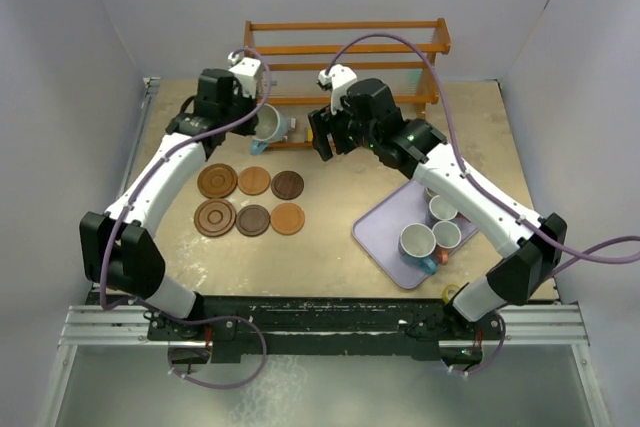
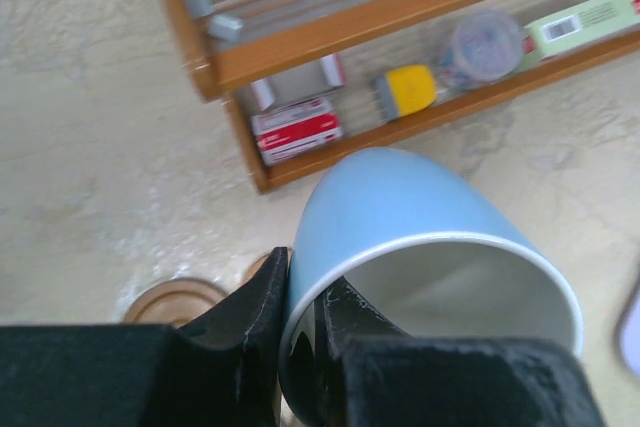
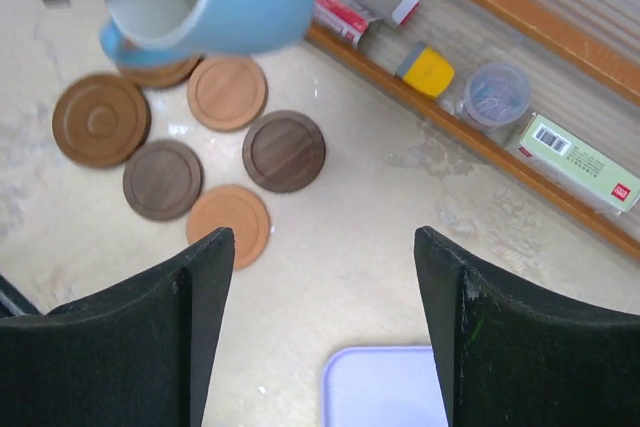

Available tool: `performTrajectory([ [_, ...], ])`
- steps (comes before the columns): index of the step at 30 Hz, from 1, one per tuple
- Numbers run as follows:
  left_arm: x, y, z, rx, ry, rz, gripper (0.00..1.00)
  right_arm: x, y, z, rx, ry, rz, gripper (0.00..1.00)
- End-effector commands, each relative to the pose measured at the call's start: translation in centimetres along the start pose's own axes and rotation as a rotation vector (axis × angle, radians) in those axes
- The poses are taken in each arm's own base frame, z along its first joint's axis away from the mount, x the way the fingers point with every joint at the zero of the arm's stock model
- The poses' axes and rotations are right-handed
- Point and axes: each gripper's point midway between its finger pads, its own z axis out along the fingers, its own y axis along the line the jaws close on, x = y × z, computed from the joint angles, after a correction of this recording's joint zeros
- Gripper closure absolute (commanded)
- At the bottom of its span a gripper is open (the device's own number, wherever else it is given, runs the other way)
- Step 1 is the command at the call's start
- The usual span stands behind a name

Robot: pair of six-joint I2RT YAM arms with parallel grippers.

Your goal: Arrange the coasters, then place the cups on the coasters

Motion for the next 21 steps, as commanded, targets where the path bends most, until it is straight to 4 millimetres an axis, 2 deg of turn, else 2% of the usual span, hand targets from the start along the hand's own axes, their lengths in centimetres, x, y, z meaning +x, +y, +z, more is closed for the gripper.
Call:
performTrajectory([
  [1, -3.1, 3.1, -3.8, 0.024, -0.079, 0.121, 0.97, 0.5, 1.2, -2.8, -0.146, -0.005, -0.183, 0.25],
  [4, -1.8, 5.3, -4.7, 0.034, -0.031, 0.171, 0.97, 2.1, 0.9, -3.6, -0.184, 0.009, -0.245, 0.2],
  [8, 1.0, 7.1, -5.2, 0.059, 0.08, 0.268, 0.97, 4.0, -0.8, -4.4, -0.172, 0.054, -0.289, 0.12],
  [13, 3.8, 8.9, -4.9, 0.065, 0.18, 0.351, 0.97, 6.0, -4.7, -5.7, -0.161, 0.089, -0.216, 0.0],
  [17, 5.9, 10.4, -4.1, 0.072, 0.265, 0.399, 0.97, 8.2, -7.2, -7.2, -0.132, 0.121, -0.177, 0.0],
  [21, 7.5, 12.3, -3.5, 0.084, 0.342, 0.426, 0.97, 9.9, -8.9, -9.3, -0.097, 0.128, -0.171, 0.0],
])
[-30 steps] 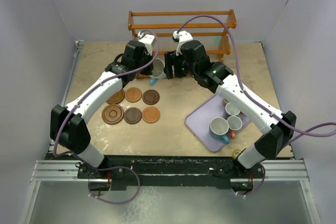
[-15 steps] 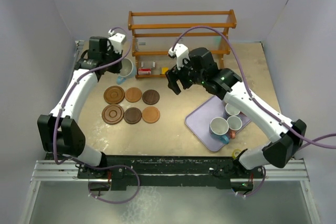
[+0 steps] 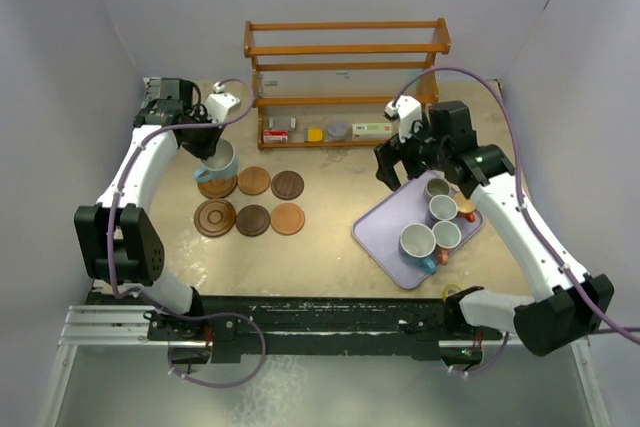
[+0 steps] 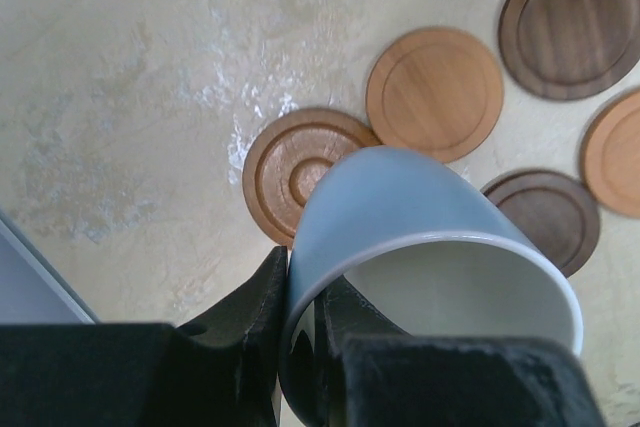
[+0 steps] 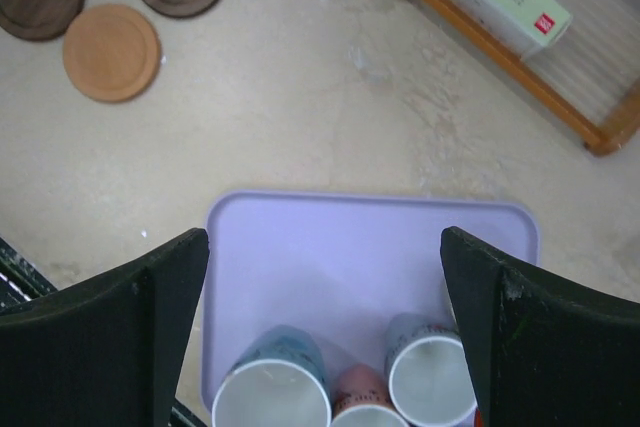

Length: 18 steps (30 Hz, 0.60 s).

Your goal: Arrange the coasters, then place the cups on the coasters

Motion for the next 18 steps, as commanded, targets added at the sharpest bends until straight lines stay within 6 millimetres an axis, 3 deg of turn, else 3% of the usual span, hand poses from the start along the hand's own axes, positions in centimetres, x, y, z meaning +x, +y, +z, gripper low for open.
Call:
performTrajectory([
  [1, -0.6, 2.5, -0.1, 0.005, -0.008, 0.099, 0.97, 1.3, 0.4, -2.6, -0.035, -0.028, -0.045, 0.0],
  [6, 0.5, 3.4, 1.3, 0.063, 0.04, 0.119, 0.97, 3.1, 0.0, -3.4, -0.007, -0.034, -0.036, 0.0],
  [18, 2.7, 4.5, 4.9, 0.148, 0.126, 0.111, 0.97, 4.2, -0.5, -3.7, -0.019, -0.04, -0.005, 0.0],
])
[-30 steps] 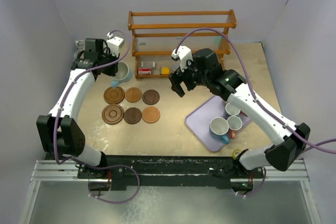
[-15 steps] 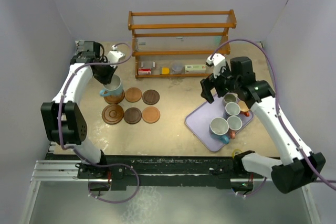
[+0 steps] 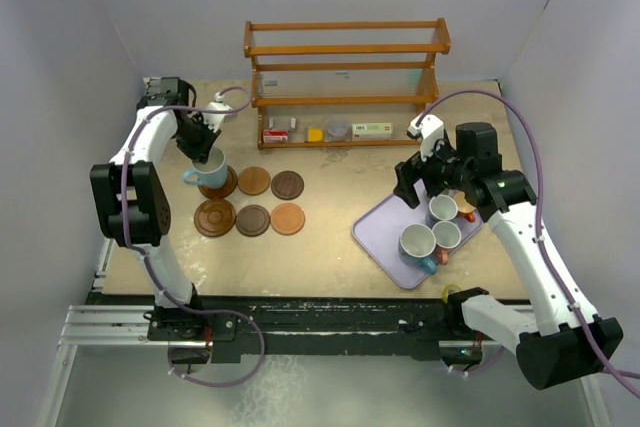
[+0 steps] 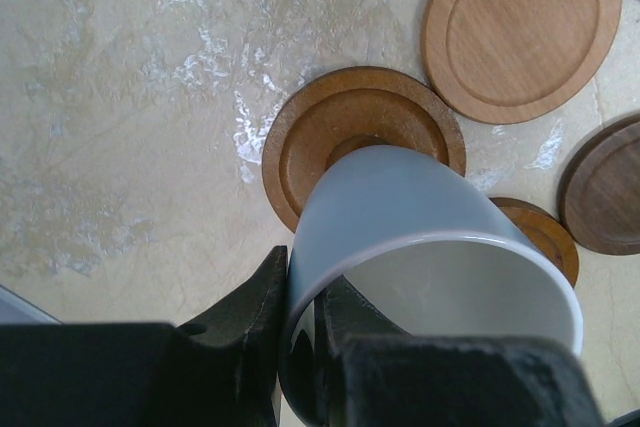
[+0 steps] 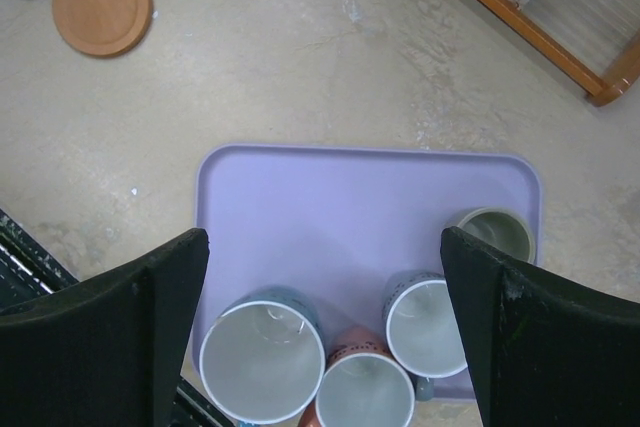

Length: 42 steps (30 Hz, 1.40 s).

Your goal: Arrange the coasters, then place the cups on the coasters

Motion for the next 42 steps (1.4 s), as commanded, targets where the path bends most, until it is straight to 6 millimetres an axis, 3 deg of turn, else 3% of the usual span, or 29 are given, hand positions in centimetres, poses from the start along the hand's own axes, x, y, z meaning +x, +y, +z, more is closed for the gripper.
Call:
performTrajectory([
  [1, -2.0, 1.2, -1.0, 0.003, -0.074, 0.035, 0.97, -0.3, 0.3, 0.0, -0.034, -0.022, -0.015, 0.0],
  [27, -1.0, 1.6, 0.9, 0.034, -0.04, 0.015, 0.94, 0.4, 0.2, 0.5, -0.045, 0.005, 0.003, 0.0],
  [42, -0.4, 1.4, 0.6, 0.021, -0.03, 0.034, 0.75, 0.6, 0.4, 0.5, -0.061, 0.016, 0.006, 0.0],
])
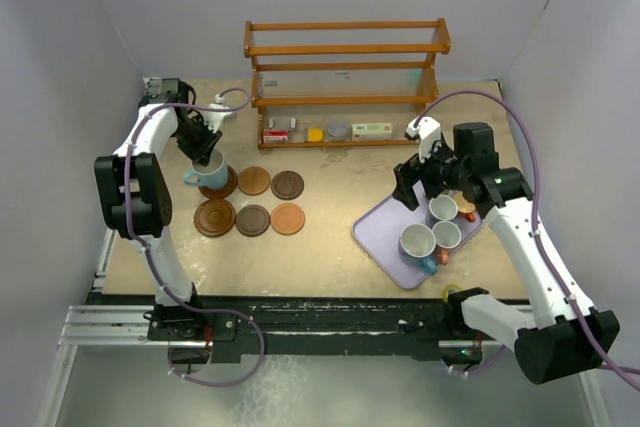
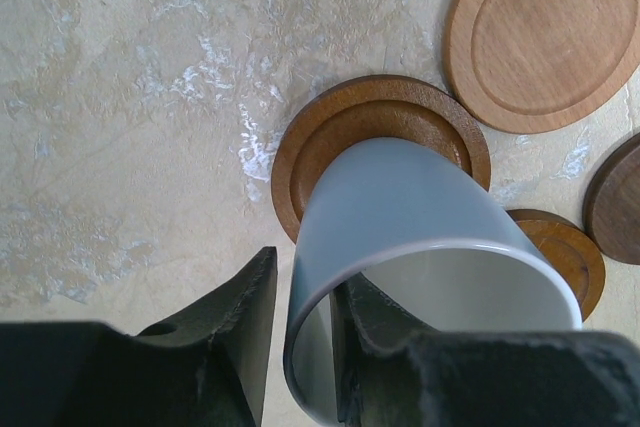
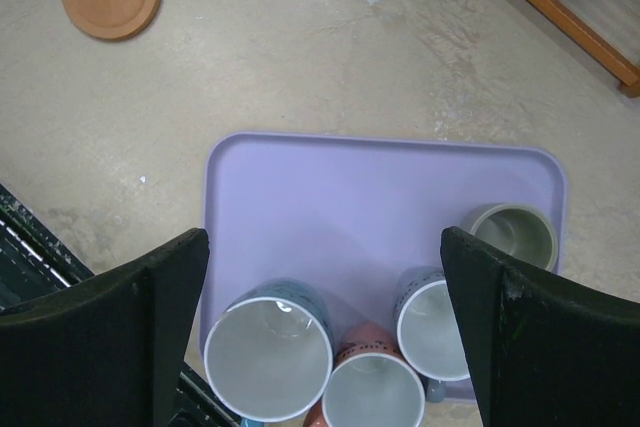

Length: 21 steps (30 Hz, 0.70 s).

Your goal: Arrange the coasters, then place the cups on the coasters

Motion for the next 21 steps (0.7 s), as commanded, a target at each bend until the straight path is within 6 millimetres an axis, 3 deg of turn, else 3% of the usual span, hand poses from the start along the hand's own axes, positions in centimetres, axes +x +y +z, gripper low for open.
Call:
performTrajectory([
  [1, -1.0, 0.3, -1.9, -0.026, -0.052, 0.037, 0.73, -0.5, 0.3, -0.2, -0.021, -0.017, -0.017, 0.0],
  [12, -2.7, 0.5, -6.0, -0.11, -0.114, 0.05, 0.58, 0.3, -0.3, -0.9, -0.017, 0.055, -0.122, 0.01],
  [18, -3.8, 0.5, -9.4, -0.193, -0.178, 0.022, 0.55, 2.7, -0.1, -2.1, -0.048, 0.163, -0.239, 0.02],
  [21, -4.1, -0.2, -10.7, -0.218, -0.224, 0.007, 0.47, 4.2, -0.2, -2.6, -0.065, 0.229, -0.316, 0.02],
])
